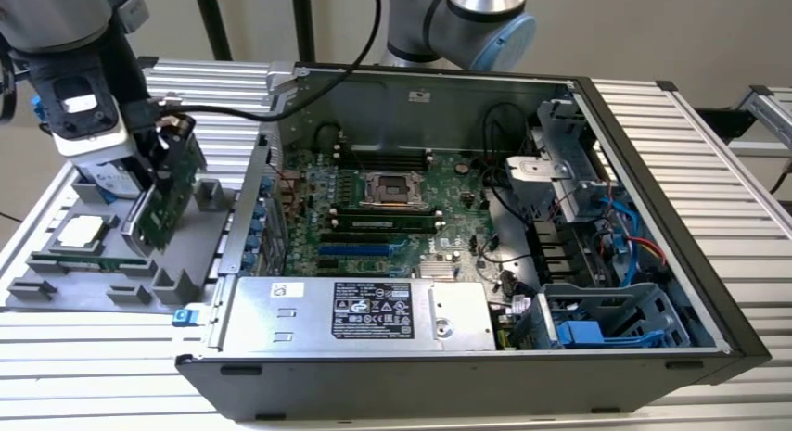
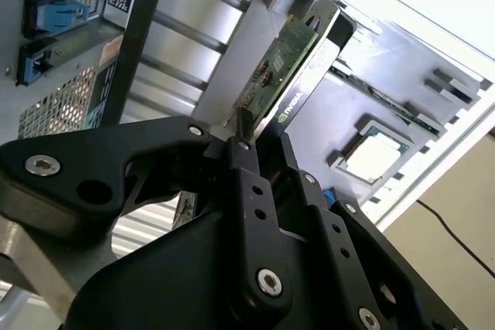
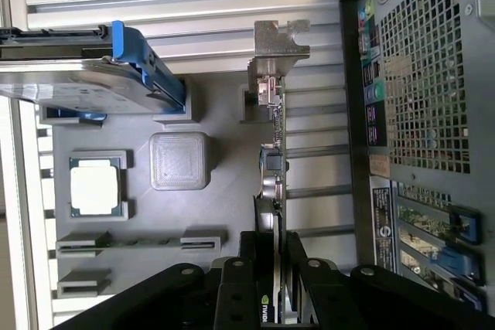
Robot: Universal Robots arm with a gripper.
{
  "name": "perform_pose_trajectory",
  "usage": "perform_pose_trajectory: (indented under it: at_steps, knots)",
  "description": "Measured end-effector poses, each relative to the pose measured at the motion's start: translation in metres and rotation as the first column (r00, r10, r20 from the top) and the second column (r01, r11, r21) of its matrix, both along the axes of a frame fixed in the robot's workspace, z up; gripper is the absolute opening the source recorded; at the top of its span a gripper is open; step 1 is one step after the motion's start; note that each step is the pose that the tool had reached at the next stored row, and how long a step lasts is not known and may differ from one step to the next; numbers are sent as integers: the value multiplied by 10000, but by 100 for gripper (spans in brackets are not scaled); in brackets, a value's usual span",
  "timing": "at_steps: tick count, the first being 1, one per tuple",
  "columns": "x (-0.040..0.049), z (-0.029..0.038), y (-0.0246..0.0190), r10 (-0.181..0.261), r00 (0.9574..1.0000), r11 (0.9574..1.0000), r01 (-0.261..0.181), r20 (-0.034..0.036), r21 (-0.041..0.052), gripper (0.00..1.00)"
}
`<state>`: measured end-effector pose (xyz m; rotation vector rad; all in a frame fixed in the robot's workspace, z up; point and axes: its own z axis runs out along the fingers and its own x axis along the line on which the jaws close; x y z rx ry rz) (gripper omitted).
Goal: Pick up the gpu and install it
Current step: 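Pick up the gpu and move the gpu toward the slot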
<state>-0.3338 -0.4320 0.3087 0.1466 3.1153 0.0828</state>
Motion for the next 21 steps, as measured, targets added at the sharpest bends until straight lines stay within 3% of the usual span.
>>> perform_pose_trajectory:
  at_steps: [21]
  knots:
    - [0, 115, 0, 0, 10000, 10000, 0, 1, 1, 0]
